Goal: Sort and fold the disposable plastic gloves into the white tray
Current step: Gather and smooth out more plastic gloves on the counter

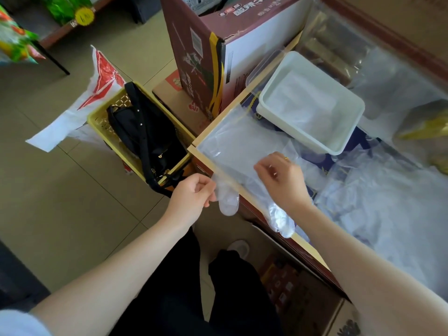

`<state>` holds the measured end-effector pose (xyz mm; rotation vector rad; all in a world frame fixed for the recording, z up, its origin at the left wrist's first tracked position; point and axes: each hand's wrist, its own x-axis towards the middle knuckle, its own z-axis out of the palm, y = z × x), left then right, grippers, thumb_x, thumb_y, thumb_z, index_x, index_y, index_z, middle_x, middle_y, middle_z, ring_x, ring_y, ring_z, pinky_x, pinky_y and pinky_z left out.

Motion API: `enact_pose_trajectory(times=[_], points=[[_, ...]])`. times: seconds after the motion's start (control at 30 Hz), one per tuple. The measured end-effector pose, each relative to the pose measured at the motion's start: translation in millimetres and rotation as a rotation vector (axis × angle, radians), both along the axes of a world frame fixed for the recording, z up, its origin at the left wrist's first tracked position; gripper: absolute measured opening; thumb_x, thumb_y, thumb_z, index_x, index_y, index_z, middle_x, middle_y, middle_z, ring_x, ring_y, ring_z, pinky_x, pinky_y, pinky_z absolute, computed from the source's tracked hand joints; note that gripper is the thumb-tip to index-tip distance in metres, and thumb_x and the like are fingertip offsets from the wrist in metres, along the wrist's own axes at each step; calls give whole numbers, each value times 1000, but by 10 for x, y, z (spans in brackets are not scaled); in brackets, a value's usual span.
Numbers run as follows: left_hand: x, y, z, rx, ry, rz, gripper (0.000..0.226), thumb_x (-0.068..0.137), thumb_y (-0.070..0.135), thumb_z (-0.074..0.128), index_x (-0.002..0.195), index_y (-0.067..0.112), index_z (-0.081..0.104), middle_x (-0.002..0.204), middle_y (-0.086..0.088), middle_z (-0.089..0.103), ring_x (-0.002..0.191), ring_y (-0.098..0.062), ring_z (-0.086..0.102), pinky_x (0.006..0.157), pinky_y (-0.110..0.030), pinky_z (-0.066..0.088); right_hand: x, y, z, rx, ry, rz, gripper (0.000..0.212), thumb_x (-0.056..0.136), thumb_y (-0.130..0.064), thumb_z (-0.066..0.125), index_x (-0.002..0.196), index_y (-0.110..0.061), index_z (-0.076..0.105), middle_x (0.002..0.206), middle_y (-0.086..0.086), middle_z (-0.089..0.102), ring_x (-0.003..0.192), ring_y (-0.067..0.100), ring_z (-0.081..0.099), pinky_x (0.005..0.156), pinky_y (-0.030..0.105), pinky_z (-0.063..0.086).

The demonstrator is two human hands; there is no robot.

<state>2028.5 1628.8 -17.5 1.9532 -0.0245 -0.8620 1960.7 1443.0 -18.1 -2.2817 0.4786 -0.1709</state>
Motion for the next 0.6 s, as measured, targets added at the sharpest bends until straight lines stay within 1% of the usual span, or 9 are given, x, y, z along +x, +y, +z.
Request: enact_pose_trajectory(times=[0.03, 0.1, 0.13, 0.2, 0.27, 0.33, 0.43, 0.53, 0.6], points=[[-10, -6, 0, -17, 10, 17, 12, 94, 19, 52, 88, 12, 60, 56, 8, 58, 62, -13, 55, 71, -27, 50, 22, -20, 56, 69, -10, -119, 17, 89, -11, 58, 72, -12, 59, 73, 0, 57, 57, 7, 47, 56, 17, 40], [-42, -12, -4, -52, 26, 59, 11, 95, 18, 51, 90, 13, 59, 57, 7, 60, 59, -11, 52, 82, -33, 53, 59, -63, 143, 253, -66, -355, 21, 90, -12, 55, 71, -21, 55, 69, -4, 57, 56, 9, 50, 55, 17, 41], [-64, -16, -6, -62, 24, 79, 11, 95, 18, 51, 90, 13, 59, 58, 7, 61, 58, -11, 51, 83, -34, 53, 74, -85, 177, 318, -113, -443, 22, 90, -13, 54, 71, -25, 54, 66, -7, 55, 55, 10, 51, 55, 20, 43], [-121, -25, 3, -58, 7, 103, 10, 95, 20, 50, 90, 15, 58, 63, 5, 63, 55, -8, 49, 78, -33, 52, 96, -124, 248, 364, -200, -518, 24, 89, -11, 53, 72, -28, 50, 65, -8, 53, 55, 14, 52, 54, 26, 43], [-194, -33, 9, -16, -15, 71, 10, 95, 21, 50, 88, 17, 55, 66, 4, 66, 52, -4, 48, 68, -29, 48, 101, -147, 304, 355, -239, -498, 24, 88, -8, 52, 73, -26, 49, 69, -8, 52, 57, 19, 49, 54, 26, 41], [-272, -36, -16, 67, -34, -22, 12, 95, 25, 49, 85, 19, 53, 68, 4, 68, 52, 0, 50, 65, -28, 46, 92, -144, 320, 315, -225, -431, 20, 89, -7, 52, 75, -22, 49, 69, -8, 51, 58, 19, 47, 53, 28, 40], [-352, -36, -52, 122, -85, -95, 15, 96, 28, 45, 88, 18, 52, 69, 4, 69, 55, -1, 52, 65, -28, 45, 53, -102, 315, 250, -186, -338, 12, 89, -6, 53, 79, -11, 51, 66, -8, 51, 51, 7, 40, 50, 21, 36], [-342, -35, -19, 14, -136, 39, 13, 97, 26, 44, 89, 19, 51, 67, 1, 67, 50, -1, 49, 60, -26, 39, 26, -71, 332, 257, -201, -331, 16, 89, -4, 53, 77, -13, 50, 64, -12, 50, 48, 6, 37, 48, 17, 33], [-294, -24, -3, -66, -155, 150, 11, 98, 26, 43, 90, 21, 49, 66, 1, 64, 49, 0, 47, 62, -27, 37, 29, -87, 358, 255, -222, -357, 23, 89, -6, 52, 74, -23, 48, 60, -12, 47, 48, 9, 36, 47, 24, 34]])
